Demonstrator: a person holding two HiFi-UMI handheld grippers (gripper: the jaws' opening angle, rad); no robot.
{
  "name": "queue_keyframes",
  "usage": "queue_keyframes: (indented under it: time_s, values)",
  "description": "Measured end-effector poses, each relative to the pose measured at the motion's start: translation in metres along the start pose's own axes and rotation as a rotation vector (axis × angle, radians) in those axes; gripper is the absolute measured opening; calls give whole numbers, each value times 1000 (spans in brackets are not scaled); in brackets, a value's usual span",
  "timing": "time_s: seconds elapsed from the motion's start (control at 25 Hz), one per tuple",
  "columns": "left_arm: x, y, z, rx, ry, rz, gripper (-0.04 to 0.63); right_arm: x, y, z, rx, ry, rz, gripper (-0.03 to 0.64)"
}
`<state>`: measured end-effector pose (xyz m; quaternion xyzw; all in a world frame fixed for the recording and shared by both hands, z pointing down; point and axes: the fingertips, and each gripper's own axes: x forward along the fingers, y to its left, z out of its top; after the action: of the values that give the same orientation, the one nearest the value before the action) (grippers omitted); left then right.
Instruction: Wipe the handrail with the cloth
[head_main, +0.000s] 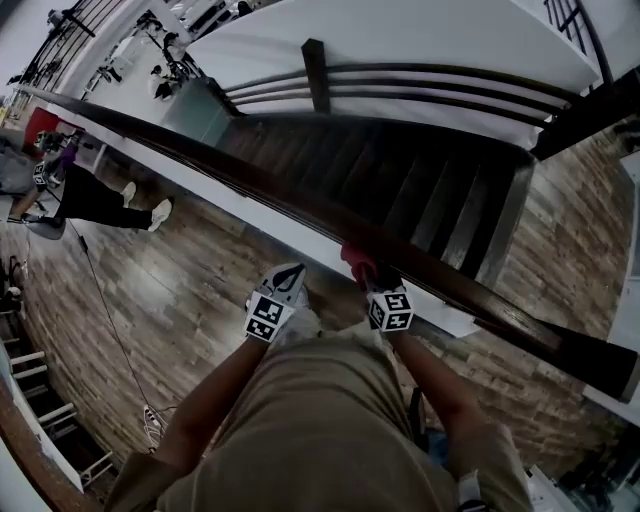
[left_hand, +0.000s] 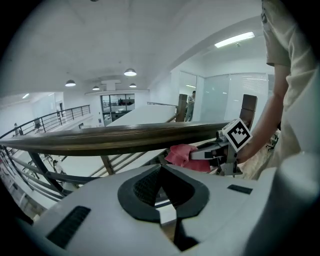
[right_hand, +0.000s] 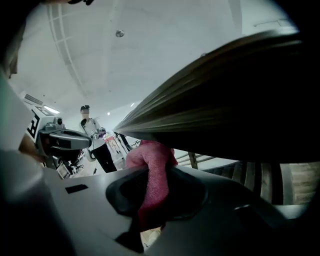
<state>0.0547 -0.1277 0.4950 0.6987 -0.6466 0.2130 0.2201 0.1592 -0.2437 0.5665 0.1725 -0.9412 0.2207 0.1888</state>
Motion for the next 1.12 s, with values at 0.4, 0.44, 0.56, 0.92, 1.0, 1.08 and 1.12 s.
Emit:
queue_keyframes:
  time_s: [0.4,0.44,0.56,0.92,1.0,1.08,1.12]
  values:
    - [-50,188,-31,-11,-2,92,15,160,114,35,-78,36,112,77]
    - [-53,203,-31,-22,3,105,15,172,125,40,-81,48,133,77]
    - [-68,242,-34,-71,9,144,15,207,165,51,-93,85,197,77]
    - [-125,371,-47,-168,-32,202,15,325,309,82,-198,145,329,77]
    - [-129,391,-59,-166,-25,194,15,340,323,79,-180,151,318,77]
    - [-123,409,-74,-137,-8,174,15,359,326,71,-151,151,292,77]
    - [-120,419,-82,-122,4,156,15,370,328,68,-140,150,270,77]
